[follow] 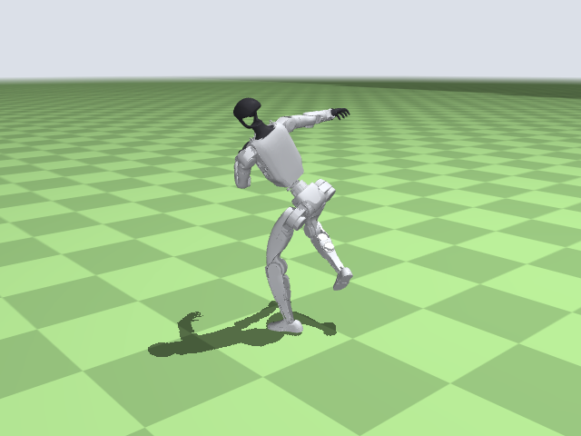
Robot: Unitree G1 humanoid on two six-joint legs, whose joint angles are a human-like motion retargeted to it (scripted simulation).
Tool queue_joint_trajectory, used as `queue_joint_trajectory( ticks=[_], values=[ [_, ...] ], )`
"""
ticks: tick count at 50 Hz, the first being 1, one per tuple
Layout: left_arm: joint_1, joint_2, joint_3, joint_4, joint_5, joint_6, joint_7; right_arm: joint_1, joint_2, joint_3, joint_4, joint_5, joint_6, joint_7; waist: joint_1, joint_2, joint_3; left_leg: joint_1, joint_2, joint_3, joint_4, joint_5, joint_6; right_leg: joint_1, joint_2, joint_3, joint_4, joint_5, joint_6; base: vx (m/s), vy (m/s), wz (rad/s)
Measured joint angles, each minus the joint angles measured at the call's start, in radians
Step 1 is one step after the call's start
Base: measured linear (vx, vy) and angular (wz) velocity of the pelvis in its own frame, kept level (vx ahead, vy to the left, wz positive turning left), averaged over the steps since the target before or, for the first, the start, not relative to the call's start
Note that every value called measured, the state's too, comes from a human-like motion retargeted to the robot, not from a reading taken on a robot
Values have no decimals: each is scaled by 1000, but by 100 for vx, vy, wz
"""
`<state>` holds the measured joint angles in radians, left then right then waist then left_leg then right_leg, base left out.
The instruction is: Kungfu
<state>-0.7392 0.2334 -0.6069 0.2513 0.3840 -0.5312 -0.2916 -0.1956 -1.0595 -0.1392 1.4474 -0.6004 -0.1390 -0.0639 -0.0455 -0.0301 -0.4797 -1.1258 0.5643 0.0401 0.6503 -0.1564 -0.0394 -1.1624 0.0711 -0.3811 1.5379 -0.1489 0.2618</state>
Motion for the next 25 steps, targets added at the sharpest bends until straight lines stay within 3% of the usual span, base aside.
queue_joint_trajectory(
  ticks=[2,3,4,5,7,8,10,12,13,15,17,18,20,21,22,23,25],
  values=[
    [94,-53,5,57,19,-10,-25,79,57,-58,51,53,1,-74,24,130,-24,-134,-30,-122,7,18,57,-66,-274,99,-25,135,-242,2,73,-16],
    [145,-76,5,90,39,-23,-31,104,87,-81,100,94,17,-110,43,173,-22,-189,-38,-172,4,44,75,-93,-422,141,-156,246,-427,-9,42,55],
    [198,-93,8,120,62,-30,-19,112,110,-92,156,137,53,-141,40,203,-5,-212,-85,-176,18,49,115,-109,-543,262,-373,302,-503,-27,45,133],
    [253,-109,12,150,87,-36,2,111,131,-97,215,180,99,-169,27,227,20,-218,-153,-156,41,44,166,-119,-650,422,-633,331,-524,-39,57,60],
    [354,-93,115,224,129,-32,56,41,212,-61,253,243,233,-220,88,196,73,-151,-99,-21,13,28,211,-172,-822,513,-1200,380,-524,-47,31,-135],
    [396,-83,175,254,123,-25,67,6,251,-60,253,259,289,-256,99,186,100,-128,-75,29,-23,40,222,-212,-846,572,-1419,498,-524,-58,-10,-217],
    [463,-45,283,295,73,-21,62,-61,325,-50,253,296,320,-291,118,230,107,-221,-60,11,-49,36,291,-286,-894,421,-1494,531,-524,-54,-22,-201],
    [485,-45,312,356,-18,10,98,-106,383,-36,246,365,298,-307,196,321,259,-267,54,-137,17,8,291,-408,-692,643,-961,408,-524,-49,-39,0],
    [478,-48,285,394,-74,29,132,-101,416,-33,225,384,275,-293,200,370,324,-283,80,-227,25,16,266,-408,-573,624,-698,358,-524,-28,-43,128],
    [441,-30,286,465,-156,72,141,-83,490,1,173,432,244,-236,158,396,421,-302,73,-314,52,25,223,-408,-487,455,-268,212,-524,14,-59,126],
    [464,-11,438,536,-69,122,57,-10,626,50,160,428,215,-147,131,371,329,-361,77,-389,-79,117,134,-408,-468,124,34,118,-494,69,-93,-14],
    [496,-20,472,544,2,141,66,27,686,63,166,419,222,-126,134,323,264,-367,67,-361,-115,136,118,-408,-405,6,110,103,-407,71,-71,-39],
    [545,-16,476,547,61,171,101,103,786,75,182,399,226,-105,117,183,168,-335,11,-248,-130,144,95,-408,-227,-122,186,26,-118,66,-64,21],
    [563,14,489,547,48,173,97,129,822,90,189,397,206,-98,118,82,139,-297,17,-175,-151,167,60,-401,-148,-212,207,-8,-47,65,-110,68],
    [583,39,503,546,33,172,92,150,853,111,199,401,190,-92,113,-12,117,-259,15,-103,-158,183,27,-382,-80,-297,219,-38,0,58,-139,123],
    [608,55,517,541,14,168,84,161,871,144,216,419,179,-86,98,-90,110,-221,-3,-35,-134,186,1,-335,-35,-370,214,-58,0,46,-114,157],
    [628,69,546,535,-9,163,79,174,888,148,225,402,165,-76,90,-155,82,-200,-23,29,-105,179,-32,-222,30,-438,161,-88,0,42,-68,116]
  ],
)
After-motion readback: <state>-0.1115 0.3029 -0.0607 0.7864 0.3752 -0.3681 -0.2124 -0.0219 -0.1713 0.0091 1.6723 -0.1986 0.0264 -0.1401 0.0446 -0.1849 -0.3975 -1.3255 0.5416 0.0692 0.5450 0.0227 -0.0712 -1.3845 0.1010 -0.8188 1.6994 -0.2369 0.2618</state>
